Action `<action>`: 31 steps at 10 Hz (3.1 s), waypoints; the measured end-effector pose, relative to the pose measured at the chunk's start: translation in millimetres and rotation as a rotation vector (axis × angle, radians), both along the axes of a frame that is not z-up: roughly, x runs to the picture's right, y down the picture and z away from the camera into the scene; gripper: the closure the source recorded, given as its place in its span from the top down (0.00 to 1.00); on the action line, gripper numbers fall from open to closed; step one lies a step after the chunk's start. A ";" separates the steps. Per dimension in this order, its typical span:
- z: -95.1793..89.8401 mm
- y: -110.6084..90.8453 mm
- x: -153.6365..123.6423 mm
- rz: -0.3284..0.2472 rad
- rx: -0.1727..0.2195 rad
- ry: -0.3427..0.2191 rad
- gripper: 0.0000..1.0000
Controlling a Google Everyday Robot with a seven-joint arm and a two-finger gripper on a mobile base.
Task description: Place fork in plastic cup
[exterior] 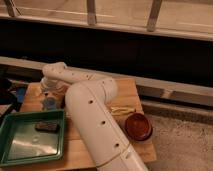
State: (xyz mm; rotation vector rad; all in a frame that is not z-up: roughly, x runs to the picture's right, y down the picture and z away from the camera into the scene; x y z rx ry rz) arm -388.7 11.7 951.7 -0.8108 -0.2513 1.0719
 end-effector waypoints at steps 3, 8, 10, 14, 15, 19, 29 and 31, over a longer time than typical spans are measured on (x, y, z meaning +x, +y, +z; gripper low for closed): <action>-9.3 6.8 -2.5 -0.019 -0.006 -0.004 0.63; -18.8 19.9 -5.4 -0.047 -0.019 -0.005 0.63; -21.7 27.0 -11.6 -0.062 -0.032 -0.015 0.63; -21.9 37.4 -21.4 -0.078 -0.056 -0.030 0.63; -20.6 39.6 -21.3 -0.079 -0.064 -0.029 0.63; -17.1 46.1 -21.1 -0.092 -0.084 -0.020 0.63; -9.0 59.0 -20.4 -0.114 -0.107 -0.011 0.00; -7.5 60.5 -15.8 -0.120 -0.107 -0.004 0.10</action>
